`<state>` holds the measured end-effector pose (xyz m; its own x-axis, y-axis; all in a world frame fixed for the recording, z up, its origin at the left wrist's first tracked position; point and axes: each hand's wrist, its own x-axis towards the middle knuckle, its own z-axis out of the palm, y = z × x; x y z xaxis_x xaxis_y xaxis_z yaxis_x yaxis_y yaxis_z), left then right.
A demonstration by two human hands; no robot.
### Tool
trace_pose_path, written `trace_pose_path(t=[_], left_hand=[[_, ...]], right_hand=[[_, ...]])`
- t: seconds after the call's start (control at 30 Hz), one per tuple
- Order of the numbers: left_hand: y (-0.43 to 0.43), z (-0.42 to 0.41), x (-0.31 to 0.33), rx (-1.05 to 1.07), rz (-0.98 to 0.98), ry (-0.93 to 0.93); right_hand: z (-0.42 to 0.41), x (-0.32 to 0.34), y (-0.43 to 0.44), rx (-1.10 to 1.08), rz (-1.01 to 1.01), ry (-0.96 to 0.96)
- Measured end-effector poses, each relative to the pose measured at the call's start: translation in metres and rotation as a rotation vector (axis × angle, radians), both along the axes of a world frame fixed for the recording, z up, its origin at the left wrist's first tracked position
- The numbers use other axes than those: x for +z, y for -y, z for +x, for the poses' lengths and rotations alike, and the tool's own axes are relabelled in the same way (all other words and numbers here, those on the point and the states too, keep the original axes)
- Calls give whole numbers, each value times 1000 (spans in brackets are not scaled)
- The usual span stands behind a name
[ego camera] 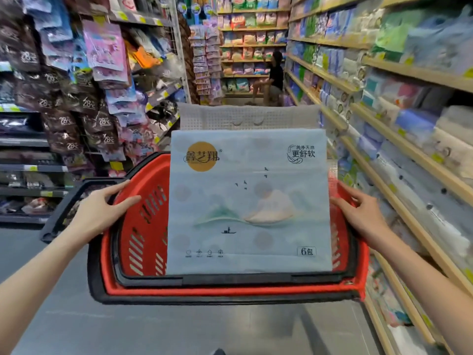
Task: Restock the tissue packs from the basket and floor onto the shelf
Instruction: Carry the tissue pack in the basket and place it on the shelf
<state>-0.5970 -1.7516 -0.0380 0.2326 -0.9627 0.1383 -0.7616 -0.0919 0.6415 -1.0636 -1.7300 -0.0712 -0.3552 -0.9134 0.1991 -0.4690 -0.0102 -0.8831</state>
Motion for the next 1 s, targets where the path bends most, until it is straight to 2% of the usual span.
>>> trace_pose_path(t=[0.23, 0.5, 0.7, 0.83, 1.0], left_hand=[[182, 16, 4, -109, 14, 24], [352, -2, 2, -238, 55, 9], [472, -48, -20, -300, 72, 18], [544, -90, -36, -339, 89, -30], [633, -135, -40, -407, 139, 0]], right_hand=[[22, -10, 127, -85, 8, 15], [17, -14, 244, -212, 35, 96], [-19, -33, 338, -272, 85, -6], [-52, -46, 403, -259, 132, 34], [-87, -53, 460, -344, 176, 68]])
